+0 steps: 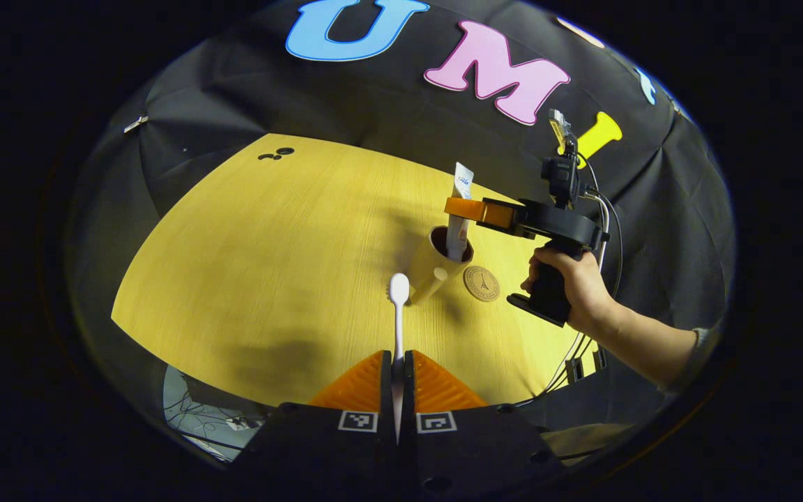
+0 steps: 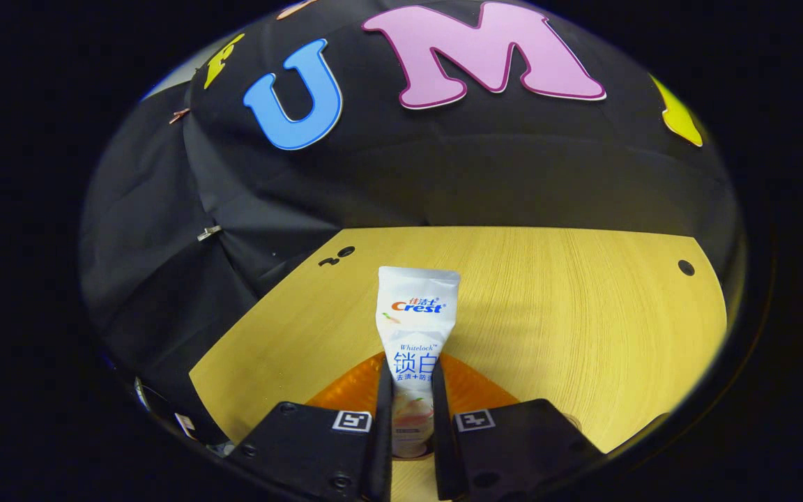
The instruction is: Put the toothbrush and toothpaste on the desktop into the cup, then pick up the cup and place it on the coaster on the desktop.
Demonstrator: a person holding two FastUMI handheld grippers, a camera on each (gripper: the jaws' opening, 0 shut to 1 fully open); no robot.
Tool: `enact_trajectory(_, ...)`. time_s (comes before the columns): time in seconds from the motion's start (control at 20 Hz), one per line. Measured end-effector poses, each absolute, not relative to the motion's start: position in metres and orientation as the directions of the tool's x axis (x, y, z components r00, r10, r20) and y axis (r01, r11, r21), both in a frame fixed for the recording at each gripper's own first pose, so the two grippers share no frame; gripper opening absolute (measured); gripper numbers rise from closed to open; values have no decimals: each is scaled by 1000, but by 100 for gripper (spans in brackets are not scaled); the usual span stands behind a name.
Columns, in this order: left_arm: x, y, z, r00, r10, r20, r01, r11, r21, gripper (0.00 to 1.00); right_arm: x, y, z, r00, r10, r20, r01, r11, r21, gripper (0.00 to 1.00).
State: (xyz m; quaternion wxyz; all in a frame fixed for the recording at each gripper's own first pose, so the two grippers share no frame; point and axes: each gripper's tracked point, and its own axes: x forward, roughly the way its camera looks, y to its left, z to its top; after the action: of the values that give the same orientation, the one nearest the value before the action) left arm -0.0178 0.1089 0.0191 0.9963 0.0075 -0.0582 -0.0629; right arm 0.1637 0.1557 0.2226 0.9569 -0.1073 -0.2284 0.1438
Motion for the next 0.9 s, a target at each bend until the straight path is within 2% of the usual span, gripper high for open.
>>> enact_trajectory(0.1,-18,109,20,985,-122,120,121,992,18,6,163,153,221,858,323,401,-225,936,-272,32)
enact_trajectory(0.15,-19,109,21,985,-120,121,119,993,18,6,165,154,218,858,326,397,-229,934,-274,21)
enact_trajectory(0.2,-20,109,17,986,-119,120,117,993,20,6,163,154,216,857,329,397,-230,933,-276,35)
enact_trajectory(0.35,-21,110,20,986,-113,124,110,993,33,6,161,153,212,858,326,397,-229,934,-274,40)
enact_trajectory(0.4,-21,109,21,986,-113,125,109,993,36,6,161,153,210,860,325,393,-230,935,-271,31)
enact_trajectory(0.45,-21,109,22,986,-112,125,108,993,37,6,160,151,205,863,322,389,-228,936,-269,44)
enact_trajectory(0.55,-22,107,25,985,-113,129,109,993,40,6,156,150,200,862,329,386,-238,934,-266,45)
enact_trajectory(0.6,-23,107,27,984,-115,135,110,993,41,6,150,151,202,849,334,410,-238,933,-268,36)
enact_trajectory(0.65,-22,105,29,983,-118,140,113,993,43,6,147,150,205,839,335,429,-236,934,-269,32)
enact_trajectory(0.7,-22,104,35,982,-121,148,115,992,46,6,134,149,209,826,339,450,-239,934,-266,47)
enact_trajectory(0.75,-19,98,44,978,-132,163,125,991,54,6,122,145,210,819,336,466,-246,938,-244,34)
enact_trajectory(0.8,-19,94,52,975,-141,173,132,989,62,6,111,141,210,815,337,471,-263,940,-218,52)
enact_trajectory(0.85,-17,90,59,971,-152,185,141,987,72,6,105,135,206,819,331,469,-270,943,-196,43)
enact_trajectory(0.9,-15,83,69,966,-167,196,153,985,84,6,99,127,204,825,319,467,-267,947,-176,65)
